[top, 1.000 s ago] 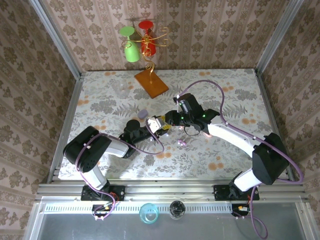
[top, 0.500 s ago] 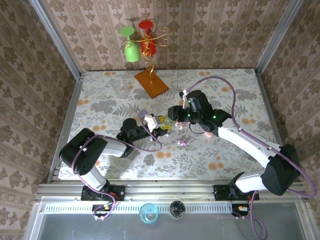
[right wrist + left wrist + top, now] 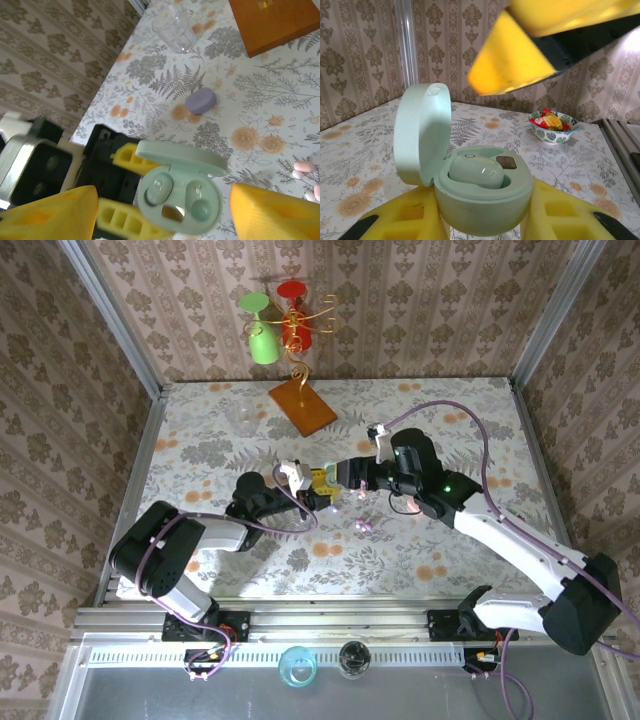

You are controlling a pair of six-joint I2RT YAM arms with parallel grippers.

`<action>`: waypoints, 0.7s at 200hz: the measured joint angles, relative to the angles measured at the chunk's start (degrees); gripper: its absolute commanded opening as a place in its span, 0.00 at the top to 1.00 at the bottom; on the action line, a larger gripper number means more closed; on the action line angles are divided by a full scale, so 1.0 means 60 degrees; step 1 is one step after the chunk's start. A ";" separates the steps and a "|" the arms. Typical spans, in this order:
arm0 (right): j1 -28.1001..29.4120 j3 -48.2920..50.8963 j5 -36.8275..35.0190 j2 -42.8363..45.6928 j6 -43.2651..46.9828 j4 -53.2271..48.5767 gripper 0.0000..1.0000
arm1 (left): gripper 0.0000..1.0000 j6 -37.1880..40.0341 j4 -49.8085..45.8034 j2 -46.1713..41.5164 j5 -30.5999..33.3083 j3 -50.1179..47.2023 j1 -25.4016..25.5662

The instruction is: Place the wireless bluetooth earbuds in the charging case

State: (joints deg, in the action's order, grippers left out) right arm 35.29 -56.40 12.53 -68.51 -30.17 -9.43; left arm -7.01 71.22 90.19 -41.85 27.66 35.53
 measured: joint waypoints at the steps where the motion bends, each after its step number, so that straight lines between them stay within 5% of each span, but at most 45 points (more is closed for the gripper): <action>1: 0.0000 0.0015 0.0000 0.0022 0.0000 0.0015 0.27 | 0.73 -0.0004 0.0000 0.0000 0.0000 0.0007 -0.0007; 83: 0.0000 0.1155 -0.0714 0.0947 -0.0211 0.0503 0.28 | 0.73 -0.1013 0.0000 -0.0579 -0.0066 0.0160 -0.0765; 140: -0.0004 0.1359 -0.0576 -0.1308 -0.0586 0.0765 0.31 | 0.73 -0.1359 0.0000 -0.1322 -0.0073 0.0157 -0.2073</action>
State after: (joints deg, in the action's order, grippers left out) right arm 35.27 -48.25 9.08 -76.36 -33.69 -4.84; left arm -15.16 71.22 82.26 -42.28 28.60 23.09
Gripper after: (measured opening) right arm 0.685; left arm 0.326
